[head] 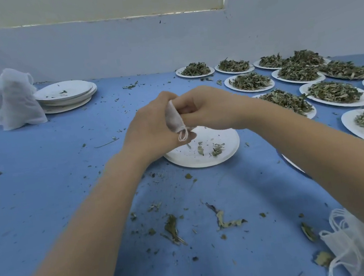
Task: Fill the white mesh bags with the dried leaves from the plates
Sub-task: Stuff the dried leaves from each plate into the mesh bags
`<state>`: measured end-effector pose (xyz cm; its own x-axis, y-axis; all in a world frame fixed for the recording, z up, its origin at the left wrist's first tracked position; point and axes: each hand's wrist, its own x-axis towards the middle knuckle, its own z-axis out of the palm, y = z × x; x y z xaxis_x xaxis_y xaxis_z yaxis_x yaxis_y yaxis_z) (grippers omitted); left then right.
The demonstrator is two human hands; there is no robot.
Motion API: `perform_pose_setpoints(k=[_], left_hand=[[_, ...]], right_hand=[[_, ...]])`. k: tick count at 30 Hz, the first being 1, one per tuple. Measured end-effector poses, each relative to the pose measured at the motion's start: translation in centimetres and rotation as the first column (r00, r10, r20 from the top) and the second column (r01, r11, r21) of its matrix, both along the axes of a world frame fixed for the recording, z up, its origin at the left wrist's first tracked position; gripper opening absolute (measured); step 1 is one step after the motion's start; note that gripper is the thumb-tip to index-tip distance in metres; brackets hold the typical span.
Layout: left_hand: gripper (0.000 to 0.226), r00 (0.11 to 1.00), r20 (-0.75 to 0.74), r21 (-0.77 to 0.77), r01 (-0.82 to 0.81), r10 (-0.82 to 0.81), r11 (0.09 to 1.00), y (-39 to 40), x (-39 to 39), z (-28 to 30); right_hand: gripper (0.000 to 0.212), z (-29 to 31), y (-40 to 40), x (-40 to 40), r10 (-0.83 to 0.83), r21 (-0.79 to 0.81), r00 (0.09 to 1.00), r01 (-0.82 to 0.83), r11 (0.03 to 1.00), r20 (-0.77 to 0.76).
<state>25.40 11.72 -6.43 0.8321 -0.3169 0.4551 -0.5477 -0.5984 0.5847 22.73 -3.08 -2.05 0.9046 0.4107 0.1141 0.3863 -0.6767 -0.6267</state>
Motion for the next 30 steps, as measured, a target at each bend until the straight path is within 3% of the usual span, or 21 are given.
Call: perform_pose_setpoints(k=[3,6,8,12,15,17,20,30], left_hand=[[0.058,0.999,0.026,0.086,-0.040,0.038,0.995,1.1,0.5,-0.3],[0.053,0.996,0.032,0.153,-0.092,0.089,0.984,1.9,0.9,-0.6],[0.049,0.994,0.038,0.180,-0.107,0.102,0.978,2.1,1.0,-0.7],[0.041,0.994,0.007,0.185,-0.110,0.111,0.977,2.5,1.1,-0.6],[0.038,0.992,0.005,0.149,-0.123,0.124,0.981,2.6,1.1,-0.5],[0.035,0.992,0.020,0.140,-0.126,0.124,0.982,2.5,1.1,-0.5],[0.036,0.992,0.006,0.130,-0.127,0.127,0.983,2.5,1.0,-0.5],[0.040,0.991,-0.039,0.133,-0.125,0.131,0.983,2.3,0.9,-0.5]], right_hand=[[0.028,-0.1,-0.8,0.2,0.013,0.162,0.999,-0.021,0.987,0.051],[0.037,-0.8,-1.2,0.6,-0.135,0.372,0.986,0.090,0.924,0.096],[0.042,-1.4,-1.3,1.0,-0.241,0.404,0.966,0.184,0.896,0.096],[0.035,-2.9,-1.6,1.5,-0.312,0.113,0.946,0.301,0.947,0.091],[0.037,-3.7,-1.6,1.9,-0.234,-0.203,0.958,0.266,0.942,0.167],[0.045,-4.0,-1.3,1.9,-0.151,-0.328,0.980,0.186,0.926,0.128],[0.056,-4.0,-1.1,1.5,-0.041,-0.441,0.999,0.052,0.896,0.035],[0.057,-1.1,-3.0,-0.5,-0.043,-0.610,0.999,0.035,0.791,0.002]])
